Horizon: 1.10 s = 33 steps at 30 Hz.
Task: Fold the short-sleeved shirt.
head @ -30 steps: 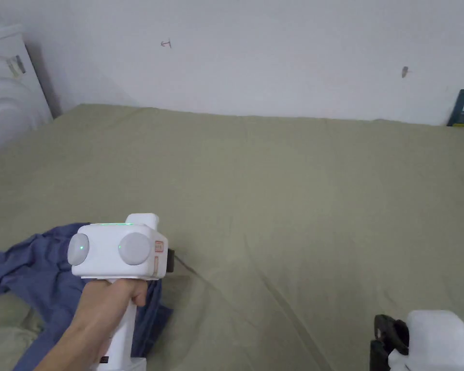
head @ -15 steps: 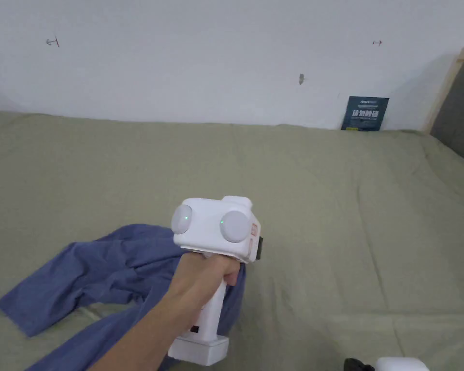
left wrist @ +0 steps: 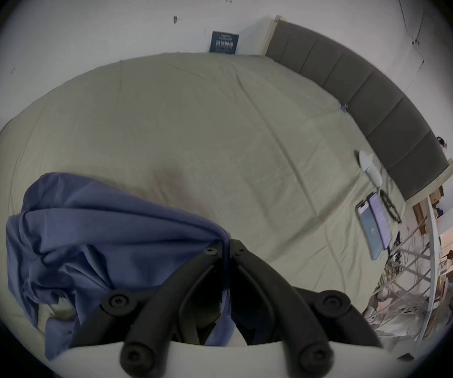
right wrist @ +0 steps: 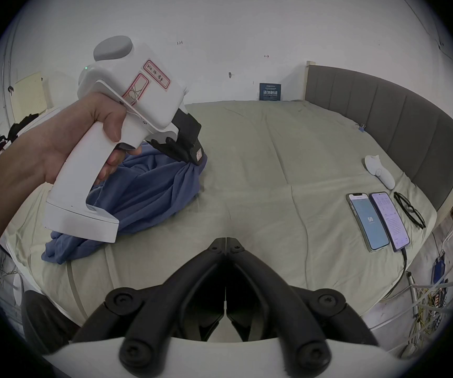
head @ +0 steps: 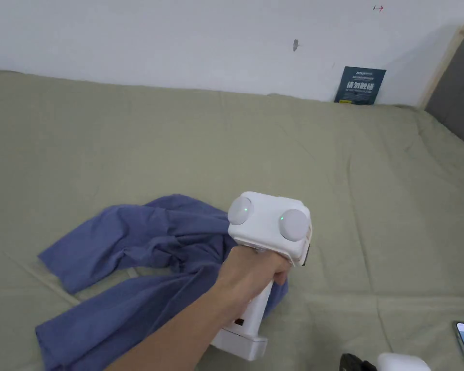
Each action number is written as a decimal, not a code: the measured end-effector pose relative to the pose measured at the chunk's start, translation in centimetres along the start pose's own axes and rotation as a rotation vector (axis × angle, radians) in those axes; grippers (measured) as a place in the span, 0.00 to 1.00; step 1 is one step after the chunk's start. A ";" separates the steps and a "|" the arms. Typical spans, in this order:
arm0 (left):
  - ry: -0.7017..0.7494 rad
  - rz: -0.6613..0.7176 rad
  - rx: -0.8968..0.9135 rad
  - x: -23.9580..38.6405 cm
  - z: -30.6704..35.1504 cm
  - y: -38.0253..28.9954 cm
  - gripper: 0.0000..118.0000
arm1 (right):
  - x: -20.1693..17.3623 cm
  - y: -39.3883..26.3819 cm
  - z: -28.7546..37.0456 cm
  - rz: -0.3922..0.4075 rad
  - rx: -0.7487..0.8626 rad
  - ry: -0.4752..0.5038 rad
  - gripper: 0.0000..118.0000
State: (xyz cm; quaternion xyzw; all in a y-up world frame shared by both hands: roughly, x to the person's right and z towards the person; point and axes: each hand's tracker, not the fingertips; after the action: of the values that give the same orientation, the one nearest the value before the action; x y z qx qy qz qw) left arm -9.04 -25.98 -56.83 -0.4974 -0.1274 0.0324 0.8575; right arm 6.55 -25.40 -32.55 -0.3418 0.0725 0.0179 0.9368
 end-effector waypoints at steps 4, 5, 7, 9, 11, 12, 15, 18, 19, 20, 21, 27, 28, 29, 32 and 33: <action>0.007 0.002 -0.032 -0.6 0.0 -0.1 0.85 | -0.5 0.0 0.2 0.009 -0.001 0.008 0.00; 0.022 0.002 -0.053 -0.8 -0.2 -0.2 1.00 | -0.6 0.1 0.4 0.012 0.003 0.013 0.00; 0.052 -0.007 0.046 -0.2 3.7 -3.7 0.91 | -0.8 0.2 0.7 0.021 0.007 0.015 0.00; 0.087 -0.001 0.023 0.1 6.9 -6.2 0.92 | -1.0 0.3 1.0 0.019 0.014 0.021 0.00; 0.088 -0.042 0.043 -2.8 5.1 -1.8 0.92 | -1.3 0.5 1.4 0.017 0.020 0.035 0.00; 0.102 -0.046 0.067 -3.5 6.6 -2.5 0.91 | -1.6 0.5 1.6 0.014 0.028 0.037 0.00; 0.119 -0.018 0.164 -5.4 14.1 -6.9 0.85 | -2.4 0.7 2.4 0.007 0.042 0.067 0.00; 0.125 0.090 0.221 -9.3 19.3 -11.9 0.25 | -3.6 0.6 3.4 0.016 0.059 0.094 0.00; 0.133 0.130 0.249 -10.6 21.0 -13.9 0.06 | -4.0 0.5 3.6 0.020 0.063 0.104 0.00; 0.149 0.169 0.272 -11.7 22.2 -15.8 0.06 | -4.4 0.5 3.7 0.021 0.063 0.114 0.00; 0.183 0.221 0.280 -12.9 23.4 -18.1 0.06 | -4.8 0.4 3.9 0.022 0.064 0.133 0.00; 0.347 0.409 0.225 -18.7 26.6 -29.2 0.06 | -7.6 -0.2 4.7 0.044 0.067 0.188 0.00; 0.367 0.412 0.200 -19.3 26.6 -30.2 0.06 | -8.0 -0.2 4.8 0.048 0.066 0.197 0.00; 0.384 0.411 0.201 -19.8 26.6 -31.1 0.06 | -8.4 -0.3 4.8 0.055 0.065 0.200 0.00; 0.386 0.435 0.200 -21.5 26.5 -32.3 0.06 | -9.3 -0.5 5.0 0.084 0.063 0.209 0.00; 0.382 0.439 0.209 -21.5 26.6 -32.4 0.06 | -9.6 -0.6 5.0 0.095 0.060 0.209 0.00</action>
State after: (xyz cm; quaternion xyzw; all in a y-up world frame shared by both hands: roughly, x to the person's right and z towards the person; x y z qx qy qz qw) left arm -38.76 -23.78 -20.33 -0.4194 0.1504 0.1356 0.8849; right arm -2.23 -22.47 -26.97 -0.3096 0.1863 0.0244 0.9321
